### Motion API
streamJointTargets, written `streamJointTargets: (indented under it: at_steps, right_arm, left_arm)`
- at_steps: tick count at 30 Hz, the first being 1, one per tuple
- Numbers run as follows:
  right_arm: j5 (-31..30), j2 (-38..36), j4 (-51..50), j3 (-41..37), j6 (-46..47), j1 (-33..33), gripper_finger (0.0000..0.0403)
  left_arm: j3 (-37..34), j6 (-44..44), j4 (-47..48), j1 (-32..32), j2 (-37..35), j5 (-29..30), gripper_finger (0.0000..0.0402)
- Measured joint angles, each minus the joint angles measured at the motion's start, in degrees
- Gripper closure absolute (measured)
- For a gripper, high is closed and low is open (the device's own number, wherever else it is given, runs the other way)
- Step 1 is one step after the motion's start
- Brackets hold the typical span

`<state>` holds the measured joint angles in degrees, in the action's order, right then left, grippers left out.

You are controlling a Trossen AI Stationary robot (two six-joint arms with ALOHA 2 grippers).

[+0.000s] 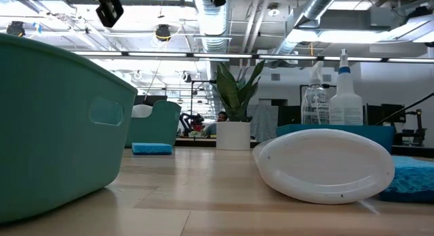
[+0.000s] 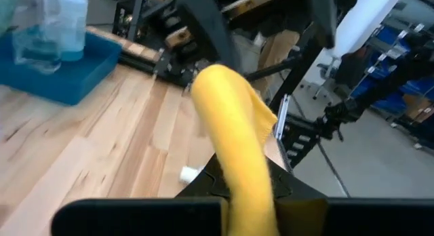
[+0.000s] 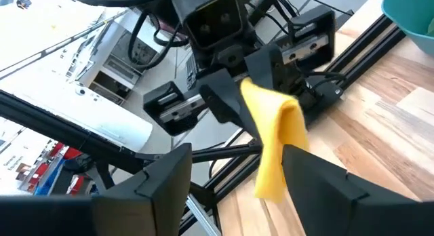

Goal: Pick & Place Kitchen Items
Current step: Put the yellow microfiber cloth into the top green bin

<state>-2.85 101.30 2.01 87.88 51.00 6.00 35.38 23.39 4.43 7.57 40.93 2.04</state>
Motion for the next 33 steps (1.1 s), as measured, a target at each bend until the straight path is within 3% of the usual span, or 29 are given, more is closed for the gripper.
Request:
streamJointTargets:
  at_steps: [7,15,27,33]
  right_arm:
    - [-0.20,-0.10,-3.86,0.04,1.95,0.41,0.0192]
    - [-3.16,-0.09,-20.87,0.04,8.00,3.84,0.0198]
    - [-5.19,-0.09,-34.95,0.04,16.99,8.85,0.0198]
    - [-6.51,-0.09,-38.94,0.04,19.96,10.81,0.0198]
  left_arm:
    - [-0.01,1.34,6.43,0.00,-4.75,2.52,0.0398]
    - [-0.01,4.29,16.86,0.00,-10.65,5.84,0.0398]
    - [-0.01,9.99,36.74,0.00,-18.98,19.25,0.0397]
    - [0.52,10.59,37.66,-0.02,-16.94,28.68,0.0398]
